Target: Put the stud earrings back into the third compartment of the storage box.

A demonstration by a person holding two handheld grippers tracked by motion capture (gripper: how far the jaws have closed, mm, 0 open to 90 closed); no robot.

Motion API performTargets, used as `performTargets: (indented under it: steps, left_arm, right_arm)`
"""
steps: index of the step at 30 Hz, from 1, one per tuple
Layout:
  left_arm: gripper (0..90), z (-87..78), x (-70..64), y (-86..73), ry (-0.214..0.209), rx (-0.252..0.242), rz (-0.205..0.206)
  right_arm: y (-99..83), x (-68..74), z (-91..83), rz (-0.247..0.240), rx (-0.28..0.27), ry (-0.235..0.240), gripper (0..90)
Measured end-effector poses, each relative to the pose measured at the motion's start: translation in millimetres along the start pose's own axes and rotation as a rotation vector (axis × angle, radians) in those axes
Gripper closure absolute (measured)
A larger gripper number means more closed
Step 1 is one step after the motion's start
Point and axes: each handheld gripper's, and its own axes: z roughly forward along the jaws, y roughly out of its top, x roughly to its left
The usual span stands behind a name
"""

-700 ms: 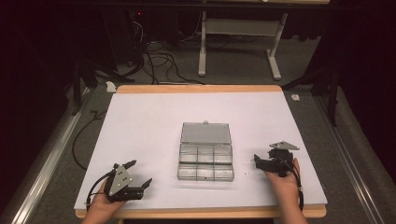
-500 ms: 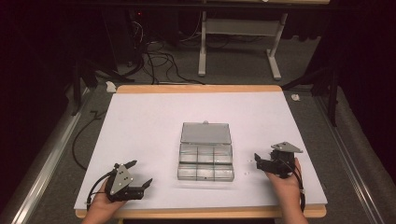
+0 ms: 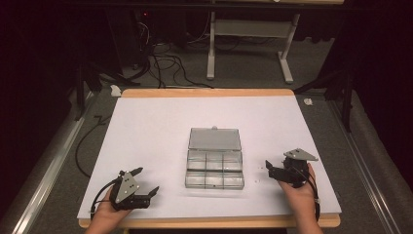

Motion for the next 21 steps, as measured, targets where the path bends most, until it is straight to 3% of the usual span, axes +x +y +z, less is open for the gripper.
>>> performTargets:
  steps: [6, 21]
  left_arm:
    - [15.2, 0.2, 0.2, 0.1, -0.003, 0.002, -0.002]
    - [15.2, 0.1, -0.1, 0.1, -0.002, 0.002, 0.003]
  right_arm:
    - [1.6, -0.6, -6.1, 0.009, -0.017, 0.001, 21.5]
    - [6.4, 5.7, -12.5, 0.008, 0.044, 0.008, 25.7]
